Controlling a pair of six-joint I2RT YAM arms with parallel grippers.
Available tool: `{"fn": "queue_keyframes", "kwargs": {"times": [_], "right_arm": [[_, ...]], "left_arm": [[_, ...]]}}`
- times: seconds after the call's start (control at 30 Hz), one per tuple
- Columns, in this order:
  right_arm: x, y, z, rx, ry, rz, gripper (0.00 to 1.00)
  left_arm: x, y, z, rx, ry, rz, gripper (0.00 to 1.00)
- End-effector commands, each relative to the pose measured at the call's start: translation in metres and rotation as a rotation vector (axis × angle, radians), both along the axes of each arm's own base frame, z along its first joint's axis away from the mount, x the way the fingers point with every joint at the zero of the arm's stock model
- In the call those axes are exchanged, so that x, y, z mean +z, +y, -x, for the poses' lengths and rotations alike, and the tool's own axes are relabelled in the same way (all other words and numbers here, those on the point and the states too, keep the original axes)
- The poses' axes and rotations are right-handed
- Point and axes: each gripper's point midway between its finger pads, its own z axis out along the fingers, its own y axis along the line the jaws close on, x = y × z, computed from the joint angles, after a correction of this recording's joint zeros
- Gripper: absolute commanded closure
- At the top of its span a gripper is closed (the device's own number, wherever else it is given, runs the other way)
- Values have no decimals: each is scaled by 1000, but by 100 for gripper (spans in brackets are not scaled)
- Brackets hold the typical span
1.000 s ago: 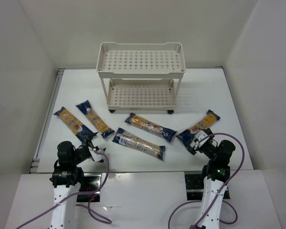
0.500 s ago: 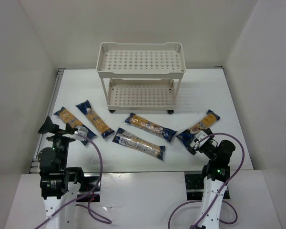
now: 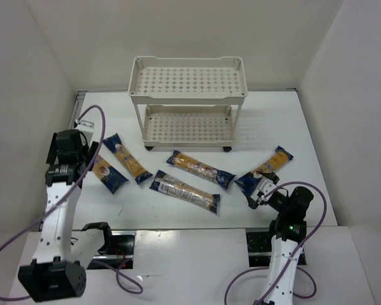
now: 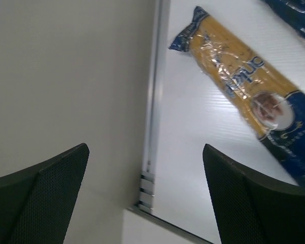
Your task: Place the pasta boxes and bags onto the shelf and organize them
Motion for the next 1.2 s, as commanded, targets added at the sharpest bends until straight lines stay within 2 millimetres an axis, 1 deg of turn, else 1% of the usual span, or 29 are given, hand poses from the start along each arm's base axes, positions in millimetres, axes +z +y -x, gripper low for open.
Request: {"fn": "queue_keyframes", "kwargs": {"times": [0.0, 0.07, 0.1, 0.13, 0.17, 0.2, 0.23, 0.27, 0.3, 0.33, 0.37, 0.4, 0.43, 0.47, 0.5, 0.53, 0.57, 0.6, 0.63, 0.67, 0.7, 0.73, 0.77, 0.8, 0.87, 0.93, 1.03, 1.1, 1.17], "right_arm": [[15, 12, 5, 115, -143, 88, 0], [17, 4, 1, 87, -200, 189, 0], [23, -2, -4, 32, -171, 155, 0], [44, -5, -6, 4, -219, 174, 0], [52, -9, -7, -22, -235, 188, 0], [62, -21, -14, -96, -260, 213, 0], [74, -28, -18, -165, -249, 162, 0], [104, -39, -24, -248, -338, 148, 0], [113, -51, -27, -327, -352, 120, 0], [127, -73, -30, -471, -363, 88, 0], [132, -83, -31, -525, -366, 88, 0], [124, -89, -29, -566, -312, 85, 0], [125, -99, -27, -623, -285, 97, 0], [117, -104, -28, -656, -224, 85, 0], [109, -109, -28, -686, -171, 70, 0], [112, -114, -29, -715, -150, 51, 0], [98, -124, -37, -772, -54, 9, 0], [94, -130, -42, -800, -8, -14, 0], [109, -136, -52, -830, -12, -44, 0], [109, -149, -60, -893, 38, -74, 0], [73, -158, -80, -949, 247, -148, 0], [98, -168, -97, -996, 263, -198, 0], [94, -172, -109, -1028, 334, -228, 0], [78, -174, -121, -1055, 432, -270, 0], [107, -165, -132, -986, 347, -307, 0], [114, -161, -133, -988, 321, -353, 0], [99, -171, -133, -1067, 376, -366, 0], [95, -175, -130, -1089, 387, -348, 0], [95, -183, -127, -1138, 376, -338, 0]], "left_arm": [[-7, -14, -1, 109, 13, 233, 0], [-21, -11, -10, 147, 75, 253, 0], [-14, -5, -14, 177, 72, 263, 0], [-10, -5, -20, 193, 75, 295, 0], [-19, -12, -36, 174, 118, 371, 0], [-14, -16, -44, 195, 108, 434, 0], [13, -19, -66, 173, 31, 467, 0], [2, -22, -78, 172, 62, 541, 0], [-1, -23, -84, 207, 58, 605, 0], [-7, -11, -86, 262, 49, 658, 0], [-35, -8, -83, 318, 113, 730, 0], [-52, -11, -80, 345, 139, 831, 2], [-69, 2, -69, 455, 141, 917, 4], [-91, 2, -63, 500, 181, 977, 4], [-102, 1, -60, 522, 194, 1015, 5], [-113, -2, -53, 539, 229, 1026, 6], [-115, -5, -55, 543, 234, 1047, 7], [-120, -7, -55, 545, 249, 1059, 7], [-120, -14, -61, 528, 244, 1109, 9], [-125, -18, -62, 539, 259, 1142, 9], [-127, -19, -65, 543, 257, 1157, 9], [-134, -18, -67, 548, 267, 1160, 9], [-137, -17, -69, 558, 265, 1165, 9], [-137, -19, -71, 546, 262, 1161, 9], [-148, -18, -73, 559, 288, 1139, 9], [-157, -24, -76, 562, 313, 1109, 9], [-175, -19, -73, 613, 348, 1067, 9], [-180, -8, -74, 642, 351, 1018, 9], [-188, -8, -78, 645, 372, 1032, 9]]}}
